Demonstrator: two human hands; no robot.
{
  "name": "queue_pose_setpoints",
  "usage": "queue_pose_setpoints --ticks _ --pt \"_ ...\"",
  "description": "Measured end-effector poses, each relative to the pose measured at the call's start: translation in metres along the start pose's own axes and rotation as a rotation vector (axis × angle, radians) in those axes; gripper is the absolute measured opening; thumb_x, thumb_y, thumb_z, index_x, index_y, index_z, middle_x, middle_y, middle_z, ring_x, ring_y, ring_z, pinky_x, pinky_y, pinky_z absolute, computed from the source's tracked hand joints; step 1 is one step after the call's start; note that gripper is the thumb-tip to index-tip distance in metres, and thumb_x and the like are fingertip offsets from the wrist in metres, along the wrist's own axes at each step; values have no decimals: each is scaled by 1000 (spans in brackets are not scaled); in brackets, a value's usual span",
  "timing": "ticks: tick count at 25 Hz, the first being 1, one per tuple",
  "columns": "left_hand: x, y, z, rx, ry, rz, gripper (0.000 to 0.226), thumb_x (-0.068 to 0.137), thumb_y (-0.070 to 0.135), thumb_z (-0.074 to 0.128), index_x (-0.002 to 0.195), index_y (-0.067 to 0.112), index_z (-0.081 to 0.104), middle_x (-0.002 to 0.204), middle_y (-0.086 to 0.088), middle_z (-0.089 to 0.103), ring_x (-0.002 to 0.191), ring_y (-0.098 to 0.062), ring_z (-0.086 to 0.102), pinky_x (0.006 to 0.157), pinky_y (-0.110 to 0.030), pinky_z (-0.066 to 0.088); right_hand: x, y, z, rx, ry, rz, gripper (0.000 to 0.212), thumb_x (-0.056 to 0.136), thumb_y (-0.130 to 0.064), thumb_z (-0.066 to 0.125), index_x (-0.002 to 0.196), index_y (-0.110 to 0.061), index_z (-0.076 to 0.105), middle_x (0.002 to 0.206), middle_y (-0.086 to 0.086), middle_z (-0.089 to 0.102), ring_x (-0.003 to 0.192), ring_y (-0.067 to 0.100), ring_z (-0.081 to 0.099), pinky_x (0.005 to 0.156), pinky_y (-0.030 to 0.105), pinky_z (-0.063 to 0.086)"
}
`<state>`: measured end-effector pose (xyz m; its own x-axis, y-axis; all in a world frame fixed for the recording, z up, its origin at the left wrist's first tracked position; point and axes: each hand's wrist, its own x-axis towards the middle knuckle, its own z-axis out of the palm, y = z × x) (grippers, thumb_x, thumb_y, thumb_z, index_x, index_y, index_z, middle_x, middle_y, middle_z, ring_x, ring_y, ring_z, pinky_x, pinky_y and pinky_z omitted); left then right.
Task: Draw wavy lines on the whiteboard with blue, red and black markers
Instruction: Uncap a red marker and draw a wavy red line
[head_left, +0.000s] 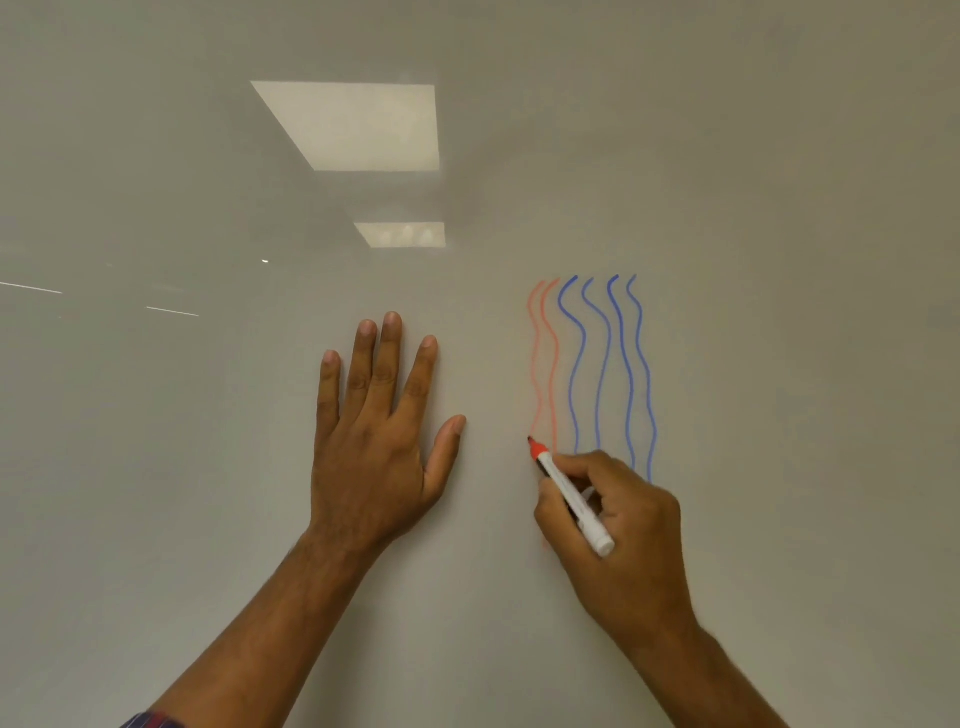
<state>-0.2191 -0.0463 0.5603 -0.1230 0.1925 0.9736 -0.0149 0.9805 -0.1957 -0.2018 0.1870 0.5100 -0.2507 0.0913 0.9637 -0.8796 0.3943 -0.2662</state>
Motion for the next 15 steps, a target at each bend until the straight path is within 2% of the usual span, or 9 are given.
queue_pose_setpoints --ticks 3,6,8,10,12,13,15 --pt "1 0 0 -1 -7 4 79 106 55 43 168 14 19 176 -17 9 164 -35 6 130 -62 14 -32 4 -1 -9 -41 16 16 88 -29 69 96 -17 77 69 -8 62 57 11 57 53 16 44" --pt "0 1 0 -1 -19 -3 78 106 55 43 168 14 18 176 -17 8 164 -35 6 130 -62 13 -62 17 -4 -58 -43 81 11 82 -20 74 92 -18 77 69 -7 63 59 11 59 54 18 47" --pt "-3 3 0 -4 -30 -17 79 106 55 41 168 14 17 176 -18 8 164 -36 5 130 -62 12 -82 25 -1 -115 -97 80 16 78 -18 78 94 -19 75 70 -10 64 65 2 61 60 6 46" --pt "-8 7 -1 -9 -49 -29 79 106 55 41 168 13 17 176 -18 7 164 -36 4 130 -62 11 -92 26 1 -68 -137 100 20 82 -31 75 99 -20 75 73 -12 65 72 -3 62 64 0 45" --pt "-19 13 -3 -19 -69 -41 79 105 54 42 168 12 18 176 -18 6 164 -36 4 130 -62 11 -92 19 -2 -11 -122 165 21 86 -35 68 98 -20 77 73 -10 67 67 9 64 60 10 51" --pt "-27 17 -4 -24 -81 -45 80 105 53 44 168 12 18 176 -19 6 164 -37 4 130 -63 11 -91 16 -5 27 -119 209 17 87 -31 69 98 -20 78 73 -9 69 66 13 65 58 16 53" --pt "-48 26 -6 -33 -101 -51 80 104 52 48 168 11 20 176 -20 8 164 -37 5 129 -63 14 -91 11 -11 113 -140 268 13 89 -17 75 101 -21 77 76 -8 70 67 14 67 59 18 53"
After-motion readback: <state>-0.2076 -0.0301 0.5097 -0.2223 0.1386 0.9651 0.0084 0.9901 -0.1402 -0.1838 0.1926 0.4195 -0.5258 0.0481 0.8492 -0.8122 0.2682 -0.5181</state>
